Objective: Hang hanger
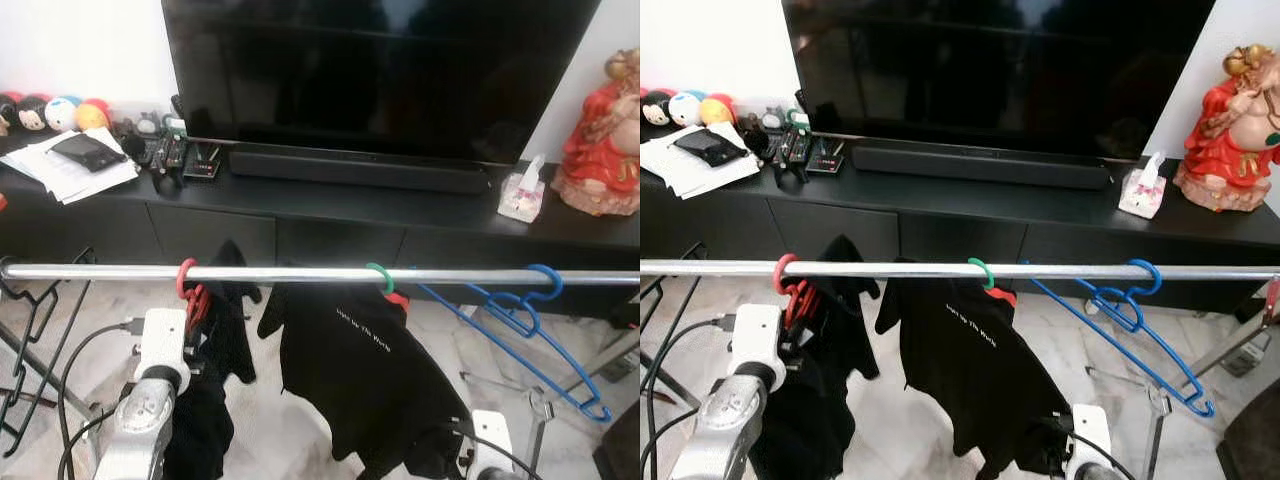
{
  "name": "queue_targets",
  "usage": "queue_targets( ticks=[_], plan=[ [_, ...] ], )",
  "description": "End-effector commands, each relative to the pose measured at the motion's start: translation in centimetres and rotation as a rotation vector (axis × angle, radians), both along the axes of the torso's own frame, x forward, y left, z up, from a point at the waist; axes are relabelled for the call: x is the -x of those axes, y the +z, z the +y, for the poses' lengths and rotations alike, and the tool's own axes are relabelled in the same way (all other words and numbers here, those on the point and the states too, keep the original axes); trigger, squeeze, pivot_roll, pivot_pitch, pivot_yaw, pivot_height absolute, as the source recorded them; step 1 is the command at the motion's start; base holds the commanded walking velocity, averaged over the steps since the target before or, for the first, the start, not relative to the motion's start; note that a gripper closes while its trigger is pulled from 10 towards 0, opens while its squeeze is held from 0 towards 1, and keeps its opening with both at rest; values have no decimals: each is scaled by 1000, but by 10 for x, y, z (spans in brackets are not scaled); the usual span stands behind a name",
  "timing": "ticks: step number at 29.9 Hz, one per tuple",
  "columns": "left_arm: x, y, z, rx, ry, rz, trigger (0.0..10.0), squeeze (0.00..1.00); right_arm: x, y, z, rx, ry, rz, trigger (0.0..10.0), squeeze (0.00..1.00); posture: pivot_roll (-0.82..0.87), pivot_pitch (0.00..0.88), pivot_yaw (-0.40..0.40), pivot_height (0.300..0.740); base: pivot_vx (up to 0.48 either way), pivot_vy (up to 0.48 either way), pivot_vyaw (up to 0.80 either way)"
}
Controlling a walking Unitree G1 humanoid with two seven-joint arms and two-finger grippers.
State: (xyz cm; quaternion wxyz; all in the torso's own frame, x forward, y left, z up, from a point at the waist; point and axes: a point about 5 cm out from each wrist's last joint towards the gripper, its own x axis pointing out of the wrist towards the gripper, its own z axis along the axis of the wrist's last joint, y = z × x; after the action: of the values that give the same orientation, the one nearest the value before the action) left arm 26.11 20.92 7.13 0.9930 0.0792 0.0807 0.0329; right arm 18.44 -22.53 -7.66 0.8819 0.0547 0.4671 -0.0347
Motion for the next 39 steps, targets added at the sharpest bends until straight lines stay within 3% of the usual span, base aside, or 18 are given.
queue_targets(
  ticks=[1,11,12,22,39],
  plan=[
    [4,9,-3,11,-10,-48,10000,1000,0,1,-3,6,0,4,10000,0,13,0,-76,740,0,0,0],
    [40,20,-18,5,-10,-114,10000,1000,3,-1,-4,11,4,12,10000,0,21,0,-71,740,0,0,0],
    [43,20,-19,19,-2,-115,10000,0,4,-1,-4,11,5,14,10000,0,23,0,-71,740,0,0,0],
    [48,19,-21,47,-4,-102,10000,0,7,-3,-4,15,1,20,10000,0,7,0,-46,740,0,0,0],
    [52,15,-20,17,-54,-71,10000,0,12,-6,0,11,-25,23,10000,0,-4,0,-20,740,0,0,0]
  ],
)
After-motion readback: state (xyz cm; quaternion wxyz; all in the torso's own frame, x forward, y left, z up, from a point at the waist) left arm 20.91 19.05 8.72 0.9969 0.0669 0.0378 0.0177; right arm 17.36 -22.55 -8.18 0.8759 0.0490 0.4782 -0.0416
